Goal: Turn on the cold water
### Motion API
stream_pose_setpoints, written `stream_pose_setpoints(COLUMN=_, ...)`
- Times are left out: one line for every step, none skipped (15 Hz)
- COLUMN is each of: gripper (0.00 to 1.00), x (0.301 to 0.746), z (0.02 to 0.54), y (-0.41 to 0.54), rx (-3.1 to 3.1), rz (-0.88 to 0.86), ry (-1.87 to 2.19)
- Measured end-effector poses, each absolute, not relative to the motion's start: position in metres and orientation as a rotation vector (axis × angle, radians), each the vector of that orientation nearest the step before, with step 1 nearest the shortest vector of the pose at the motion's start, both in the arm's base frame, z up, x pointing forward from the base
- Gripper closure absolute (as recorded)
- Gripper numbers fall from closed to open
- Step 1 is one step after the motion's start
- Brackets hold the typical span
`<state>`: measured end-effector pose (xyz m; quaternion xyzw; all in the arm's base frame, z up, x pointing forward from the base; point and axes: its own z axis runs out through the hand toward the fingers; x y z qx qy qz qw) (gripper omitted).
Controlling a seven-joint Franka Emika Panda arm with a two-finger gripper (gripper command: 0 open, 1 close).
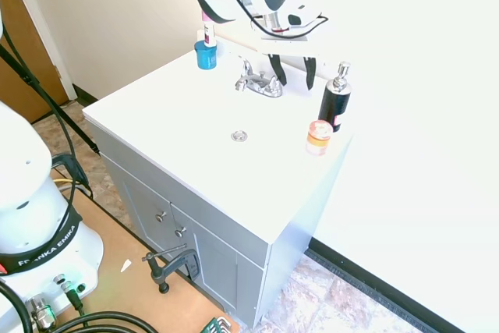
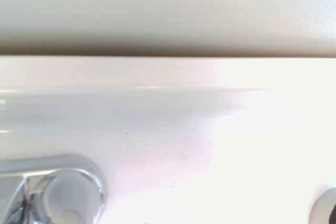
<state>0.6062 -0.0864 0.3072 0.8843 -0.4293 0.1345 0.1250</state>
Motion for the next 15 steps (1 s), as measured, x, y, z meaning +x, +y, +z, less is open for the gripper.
stream_pose_setpoints(gripper=0.0, x=0.606, z=0.31, y=-0.081, rx=2.583, rz=0.388, ry=-1.25)
stream_pose_setpoints(gripper=0.0, x=0.606, z=0.313, y=-0.077, rx=2.59, rz=0.38, ry=-1.252)
stream_pose_setpoints(gripper=0.0, x=0.605, z=0.316, y=-0.074, rx=2.596, rz=0.365, ry=-1.257)
stream_pose_setpoints(gripper=0.0, x=0.603, z=0.318, y=-0.072, rx=2.603, rz=0.347, ry=-1.264)
stream_pose_setpoints(gripper=0.0, x=0.602, z=0.319, y=-0.07, rx=2.611, rz=0.331, ry=-1.263)
stream_pose_setpoints(gripper=0.0, x=0.601, z=0.319, y=-0.069, rx=2.613, rz=0.314, ry=-1.268)
stream_pose_setpoints(gripper=0.0, x=0.6, z=0.321, y=-0.069, rx=2.614, rz=0.303, ry=-1.278)
stream_pose_setpoints(gripper=0.0, x=0.599, z=0.325, y=-0.069, rx=2.617, rz=0.305, ry=-1.286)
stream_pose_setpoints(gripper=0.0, x=0.598, z=0.334, y=-0.069, rx=2.621, rz=0.322, ry=-1.292)
stream_pose_setpoints(gripper=0.0, x=0.596, z=0.347, y=-0.066, rx=2.631, rz=0.343, ry=-1.303)
stream_pose_setpoints(gripper=0.0, x=0.589, z=0.36, y=-0.061, rx=2.649, rz=0.35, ry=-1.312)
stream_pose_setpoints(gripper=0.0, x=0.579, z=0.373, y=-0.054, rx=2.672, rz=0.345, ry=-1.315)
stream_pose_setpoints(gripper=0.0, x=0.568, z=0.384, y=-0.045, rx=2.701, rz=0.331, ry=-1.316)
stream_pose_setpoints(gripper=0.0, x=0.554, z=0.395, y=-0.034, rx=2.743, rz=0.299, ry=-1.322)
stream_pose_setpoints(gripper=0.0, x=0.539, z=0.402, y=-0.023, rx=2.781, rz=0.261, ry=-1.325)
